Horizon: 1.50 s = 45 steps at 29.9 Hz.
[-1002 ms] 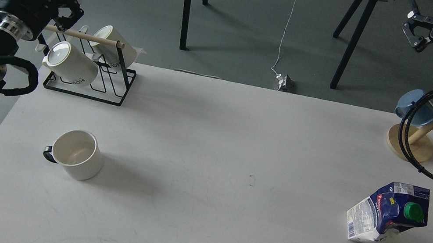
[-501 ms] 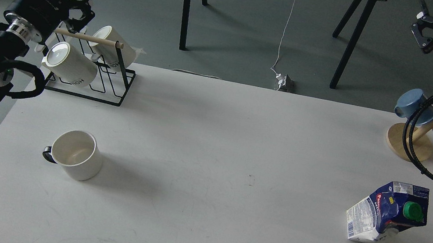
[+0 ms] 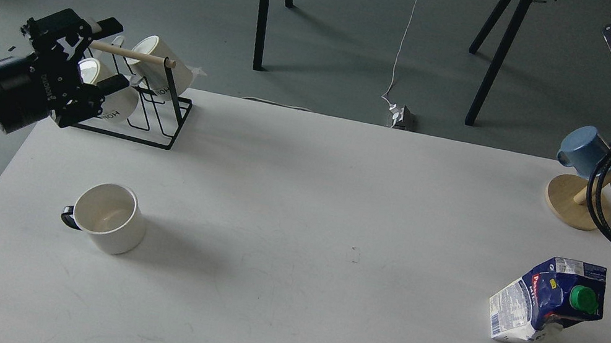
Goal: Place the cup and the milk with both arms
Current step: 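Reach the left gripper to the white mug and grasp its rim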
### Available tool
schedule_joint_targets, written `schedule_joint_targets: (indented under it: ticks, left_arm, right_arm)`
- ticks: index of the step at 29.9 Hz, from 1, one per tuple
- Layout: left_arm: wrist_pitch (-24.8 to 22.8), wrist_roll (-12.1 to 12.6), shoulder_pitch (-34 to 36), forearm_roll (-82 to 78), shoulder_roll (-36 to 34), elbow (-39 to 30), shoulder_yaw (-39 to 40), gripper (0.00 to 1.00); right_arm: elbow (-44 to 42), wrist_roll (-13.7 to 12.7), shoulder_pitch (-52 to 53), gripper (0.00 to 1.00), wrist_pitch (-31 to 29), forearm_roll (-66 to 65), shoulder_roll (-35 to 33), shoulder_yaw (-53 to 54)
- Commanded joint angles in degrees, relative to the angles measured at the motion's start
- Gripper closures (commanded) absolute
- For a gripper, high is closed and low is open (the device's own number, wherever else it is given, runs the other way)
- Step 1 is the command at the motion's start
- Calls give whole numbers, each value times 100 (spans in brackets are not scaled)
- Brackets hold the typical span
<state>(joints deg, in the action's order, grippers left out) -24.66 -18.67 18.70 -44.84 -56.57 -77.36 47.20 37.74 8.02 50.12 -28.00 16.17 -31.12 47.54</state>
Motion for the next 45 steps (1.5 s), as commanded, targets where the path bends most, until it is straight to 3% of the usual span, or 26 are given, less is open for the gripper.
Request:
schedule_joint_targets:
  ticks: [1, 6, 12, 20, 26, 29, 33, 45]
  left_arm:
    - [391, -304, -567, -1094, -460, -217, -26, 6]
    - [971, -366, -912, -2684, -592, -385, -53, 6]
    - [2026, -287, -947, -5223, -330, -244, -245, 7]
    - [2571, -287, -886, -8016, 470, 827, -405, 7]
    - [2616, -296, -894, -8016, 647, 986, -413, 17]
    - [2598, -304, -894, -8016, 647, 986, -413, 35]
    - [2589, -304, -903, -8016, 673, 1083, -413, 44]
    - [2598, -199, -938, -8016, 858, 1092, -422, 46]
  right_arm:
    - [76, 6, -248, 0, 0, 0, -43, 97]
    - [76, 6, -468, 0, 0, 0, -43, 247]
    - [84, 15, -468, 0, 0, 0, 36, 361]
    - [146, 6, -459, 0, 0, -9, -60, 431]
    - [146, 6, -468, 0, 0, -9, -140, 423]
    - [146, 6, -468, 0, 0, -9, -140, 423]
    - [146, -2, -468, 0, 0, -9, -131, 423]
    - [137, -2, -459, 0, 0, -9, -192, 431]
